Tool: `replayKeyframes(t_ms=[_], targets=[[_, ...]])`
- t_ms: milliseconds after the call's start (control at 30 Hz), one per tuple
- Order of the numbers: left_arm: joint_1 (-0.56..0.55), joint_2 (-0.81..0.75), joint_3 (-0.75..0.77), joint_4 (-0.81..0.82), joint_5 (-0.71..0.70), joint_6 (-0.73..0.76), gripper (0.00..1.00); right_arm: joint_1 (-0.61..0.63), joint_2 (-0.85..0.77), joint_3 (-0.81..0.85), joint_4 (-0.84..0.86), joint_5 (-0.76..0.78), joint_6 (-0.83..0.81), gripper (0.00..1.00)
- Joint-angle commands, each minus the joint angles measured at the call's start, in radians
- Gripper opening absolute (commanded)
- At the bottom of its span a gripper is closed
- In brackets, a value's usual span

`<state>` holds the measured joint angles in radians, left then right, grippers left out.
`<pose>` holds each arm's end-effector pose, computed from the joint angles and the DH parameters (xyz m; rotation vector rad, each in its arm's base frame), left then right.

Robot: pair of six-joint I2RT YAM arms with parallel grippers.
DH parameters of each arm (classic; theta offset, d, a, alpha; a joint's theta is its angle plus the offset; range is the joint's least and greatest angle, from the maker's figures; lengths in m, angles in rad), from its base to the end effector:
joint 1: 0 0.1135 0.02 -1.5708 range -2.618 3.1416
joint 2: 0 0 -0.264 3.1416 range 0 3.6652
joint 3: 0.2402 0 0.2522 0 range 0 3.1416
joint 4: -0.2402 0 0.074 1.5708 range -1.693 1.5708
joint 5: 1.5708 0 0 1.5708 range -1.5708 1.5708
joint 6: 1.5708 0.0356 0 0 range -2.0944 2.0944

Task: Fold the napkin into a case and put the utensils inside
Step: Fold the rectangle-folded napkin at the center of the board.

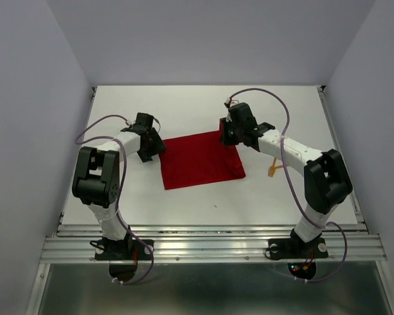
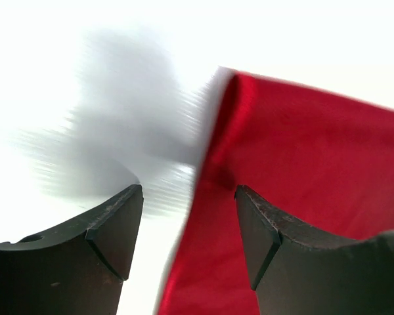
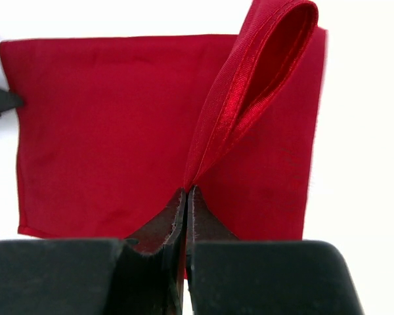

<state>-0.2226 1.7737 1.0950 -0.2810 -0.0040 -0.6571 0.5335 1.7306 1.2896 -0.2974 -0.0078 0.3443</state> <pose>0.3555 -0.0803 0.1752 -0.5547 2.5055 -0.3400 0.3358 0.1987 0.2501 -0.2263 2.3419 0.4502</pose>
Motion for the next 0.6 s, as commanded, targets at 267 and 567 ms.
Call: replayKeyframes(t_ms=[267, 567], targets=[[0.055, -0.013, -0.056, 0.035, 0.068, 0.016, 0.69, 0.114, 0.087, 0.134, 0.021, 0.003, -0.002, 0.01], [0.026, 0.021, -0.081, 0.08, 0.111, 0.004, 0.69, 0.186, 0.147, 0.204, 0.015, -0.001, 0.004, 0.01]])
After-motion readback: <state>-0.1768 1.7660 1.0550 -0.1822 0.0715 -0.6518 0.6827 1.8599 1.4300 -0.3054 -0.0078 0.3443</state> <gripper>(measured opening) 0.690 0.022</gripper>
